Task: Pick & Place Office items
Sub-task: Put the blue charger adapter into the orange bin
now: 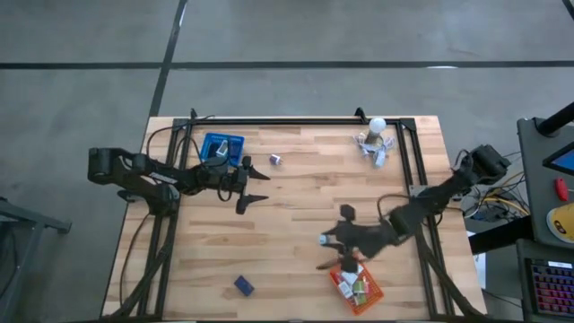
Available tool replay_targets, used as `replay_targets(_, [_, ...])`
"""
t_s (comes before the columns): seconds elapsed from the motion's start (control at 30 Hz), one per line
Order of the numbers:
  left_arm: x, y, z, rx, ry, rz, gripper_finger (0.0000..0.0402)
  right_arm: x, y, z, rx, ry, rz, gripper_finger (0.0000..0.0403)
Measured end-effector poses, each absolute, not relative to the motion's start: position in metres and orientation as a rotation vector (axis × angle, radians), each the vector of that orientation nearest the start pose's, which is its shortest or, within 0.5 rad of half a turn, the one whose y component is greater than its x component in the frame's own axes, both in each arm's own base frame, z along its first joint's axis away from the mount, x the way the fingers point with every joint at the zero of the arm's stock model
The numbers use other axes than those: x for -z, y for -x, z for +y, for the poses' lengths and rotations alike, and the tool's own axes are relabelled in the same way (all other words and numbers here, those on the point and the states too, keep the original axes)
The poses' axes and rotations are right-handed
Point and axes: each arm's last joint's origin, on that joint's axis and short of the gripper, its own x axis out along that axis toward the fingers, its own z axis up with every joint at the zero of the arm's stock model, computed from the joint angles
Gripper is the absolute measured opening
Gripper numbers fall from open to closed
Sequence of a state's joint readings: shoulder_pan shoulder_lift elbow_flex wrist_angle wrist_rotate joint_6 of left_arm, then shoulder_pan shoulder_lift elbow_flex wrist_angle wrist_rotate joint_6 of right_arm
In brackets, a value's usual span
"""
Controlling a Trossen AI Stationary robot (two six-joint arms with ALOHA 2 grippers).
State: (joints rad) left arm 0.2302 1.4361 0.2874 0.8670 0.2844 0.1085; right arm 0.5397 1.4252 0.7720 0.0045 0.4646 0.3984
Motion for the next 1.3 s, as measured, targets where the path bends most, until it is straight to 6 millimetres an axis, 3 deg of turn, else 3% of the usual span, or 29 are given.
replay_targets(0.33, [-0.139,-0.227,0.046,0.051,-0.064,0.275,0.0308,-0.206,-0.211,0.179,0.118,-0.252,0.690,0.0114])
replay_targets(0.8, [-0.139,-0.227,0.046,0.053,-0.078,0.277,0.0308,-0.251,-0.184,0.215,0.118,-0.479,0.820,0.0114])
replay_targets(1.0, [-0.139,-0.227,0.046,0.054,-0.082,0.278,0.0308,-0.240,-0.181,0.238,0.143,-0.558,0.968,0.0114])
replay_targets(1.3, [-0.140,-0.228,0.046,0.054,-0.089,0.271,0.0308,-0.225,-0.193,0.264,0.208,-0.457,1.160,0.0114])
